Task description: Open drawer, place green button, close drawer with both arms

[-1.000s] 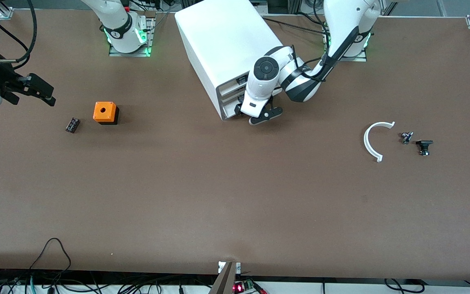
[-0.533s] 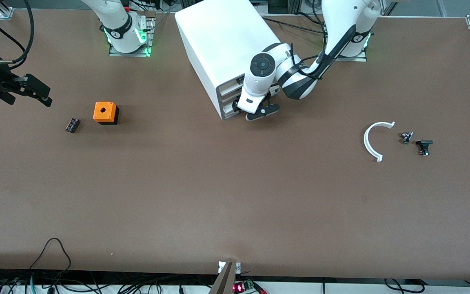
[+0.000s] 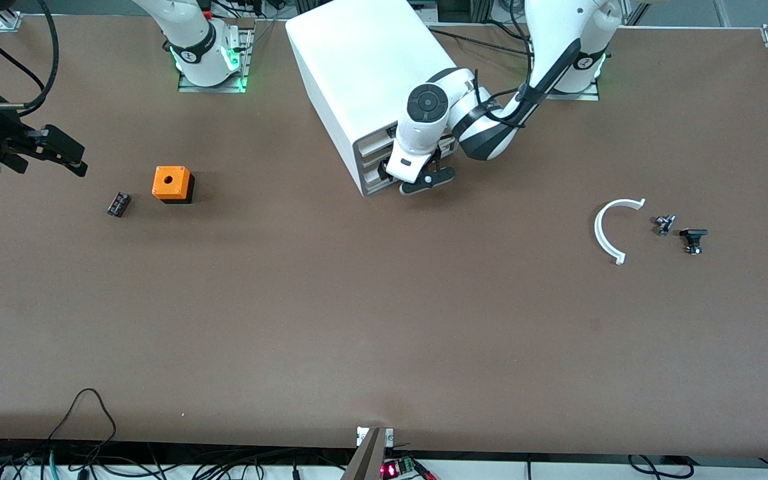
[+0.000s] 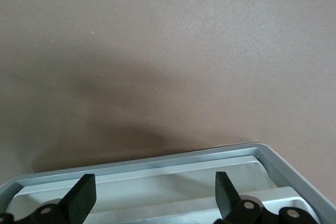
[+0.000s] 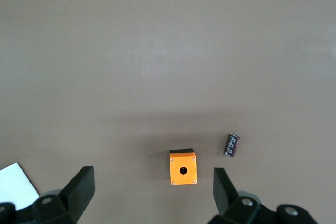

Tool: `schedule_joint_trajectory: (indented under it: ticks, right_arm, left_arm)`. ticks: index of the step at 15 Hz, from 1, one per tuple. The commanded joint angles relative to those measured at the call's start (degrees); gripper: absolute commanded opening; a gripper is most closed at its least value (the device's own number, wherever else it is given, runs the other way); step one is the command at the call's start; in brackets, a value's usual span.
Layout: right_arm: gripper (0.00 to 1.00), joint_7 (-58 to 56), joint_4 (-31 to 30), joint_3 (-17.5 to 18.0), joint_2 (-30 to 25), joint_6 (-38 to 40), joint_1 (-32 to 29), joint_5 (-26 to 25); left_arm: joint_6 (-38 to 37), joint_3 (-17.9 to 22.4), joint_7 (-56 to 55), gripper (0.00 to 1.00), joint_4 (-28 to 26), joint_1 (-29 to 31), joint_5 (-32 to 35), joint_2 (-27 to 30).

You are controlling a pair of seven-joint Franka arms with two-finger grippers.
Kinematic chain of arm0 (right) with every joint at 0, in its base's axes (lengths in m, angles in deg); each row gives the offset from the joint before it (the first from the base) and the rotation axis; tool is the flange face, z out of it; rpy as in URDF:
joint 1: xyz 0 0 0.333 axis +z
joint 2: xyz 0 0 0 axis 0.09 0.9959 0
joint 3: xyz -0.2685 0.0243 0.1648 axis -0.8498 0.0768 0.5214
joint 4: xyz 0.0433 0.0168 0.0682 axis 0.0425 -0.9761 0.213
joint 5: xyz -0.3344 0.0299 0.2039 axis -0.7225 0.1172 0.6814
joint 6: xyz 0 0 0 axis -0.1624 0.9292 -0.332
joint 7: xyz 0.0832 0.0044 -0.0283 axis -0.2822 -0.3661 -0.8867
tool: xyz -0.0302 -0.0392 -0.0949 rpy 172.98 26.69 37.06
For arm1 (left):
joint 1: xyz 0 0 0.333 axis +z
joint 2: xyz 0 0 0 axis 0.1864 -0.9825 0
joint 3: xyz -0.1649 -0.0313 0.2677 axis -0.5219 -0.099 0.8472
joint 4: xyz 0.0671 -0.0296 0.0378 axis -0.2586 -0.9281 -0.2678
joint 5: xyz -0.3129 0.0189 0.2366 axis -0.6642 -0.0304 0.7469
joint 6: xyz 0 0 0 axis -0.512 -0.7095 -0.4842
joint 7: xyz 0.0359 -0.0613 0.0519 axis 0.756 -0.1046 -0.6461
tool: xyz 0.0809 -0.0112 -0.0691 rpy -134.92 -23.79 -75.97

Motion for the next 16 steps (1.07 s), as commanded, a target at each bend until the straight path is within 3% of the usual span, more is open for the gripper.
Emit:
schedule_joint_trajectory:
  ticks: [1,7,14,16]
  right_arm:
    - [1.00,-0.1,1.7,0.4,0.9,1.0,-0.1,-0.8]
    - [1.00,-0.1,1.7,0.4,0.9,0.5,-0.2,-0.9]
    - [1.00,-0.3,1.7,0.4,0.9,0.3,-0.2,-0.9]
    - [1.00,-0.4,1.7,0.4,0.9,0.3,-0.2,-0.9]
  left_arm:
    - [-7.9,-0.7,4.9,1.00,2.0,3.6,1.8,4.3]
    - [-30.7,0.0,26.5,1.00,17.3,11.0,1.9,6.0]
    - [-41.8,0.2,49.9,1.00,28.6,20.0,1.9,9.0]
    - [-42.5,3.4,56.5,1.00,29.4,20.7,1.3,11.9]
